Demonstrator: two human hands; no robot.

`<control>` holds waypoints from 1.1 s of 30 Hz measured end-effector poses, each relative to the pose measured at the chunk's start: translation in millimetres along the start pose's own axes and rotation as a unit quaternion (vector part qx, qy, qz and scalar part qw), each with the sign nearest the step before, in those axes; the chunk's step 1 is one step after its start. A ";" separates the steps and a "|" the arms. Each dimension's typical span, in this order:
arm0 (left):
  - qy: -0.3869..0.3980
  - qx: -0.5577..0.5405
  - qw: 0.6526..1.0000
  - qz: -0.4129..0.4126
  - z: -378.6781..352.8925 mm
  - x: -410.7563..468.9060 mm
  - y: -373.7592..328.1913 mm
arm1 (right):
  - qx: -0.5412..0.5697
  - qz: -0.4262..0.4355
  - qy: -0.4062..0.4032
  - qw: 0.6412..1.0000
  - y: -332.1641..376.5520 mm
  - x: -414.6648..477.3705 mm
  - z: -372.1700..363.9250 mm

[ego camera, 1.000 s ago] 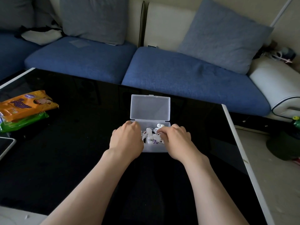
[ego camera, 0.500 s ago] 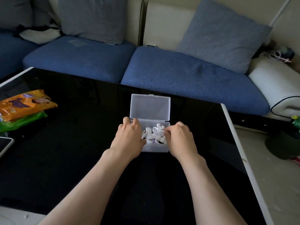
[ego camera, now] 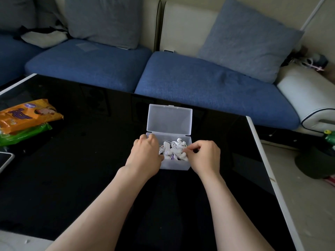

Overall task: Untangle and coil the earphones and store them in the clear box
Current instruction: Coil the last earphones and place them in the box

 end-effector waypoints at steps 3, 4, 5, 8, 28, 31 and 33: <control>-0.004 -0.007 1.000 0.003 0.1 1.6 1.2 | 0.106 -0.130 0.006 0.986 -16.8 2.4 -1.9; -0.006 -0.012 1.000 0.000 0.0 1.6 1.7 | 0.152 -0.158 0.029 0.975 -19.9 2.3 -5.7; -0.007 -0.018 1.000 -0.005 -0.1 1.5 1.9 | 0.193 -0.172 0.063 0.964 -19.9 1.5 -10.6; -0.007 -0.032 0.999 -0.020 -0.6 0.7 1.9 | 0.269 -0.156 0.137 0.940 -13.5 2.3 -21.1; 0.008 -0.231 0.972 0.036 8.6 -5.5 5.4 | 0.263 -0.098 0.022 0.960 33.2 -5.5 17.0; 0.015 -0.318 0.945 0.079 14.6 -6.5 8.3 | 0.177 -0.070 -0.001 0.982 33.6 -11.2 25.1; 0.019 -0.364 0.923 0.120 17.1 -6.4 10.9 | 0.091 -0.041 0.033 0.994 34.7 -18.4 24.7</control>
Point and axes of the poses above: each hand's wrist, its own x-axis towards the middle knuckle, its own z-axis out of the back of the hand, y = z × x, the point moved 5 cm from there along x, towards the middle knuckle, and after that the axes turned 8 degrees about x, right-handed, at the moved point
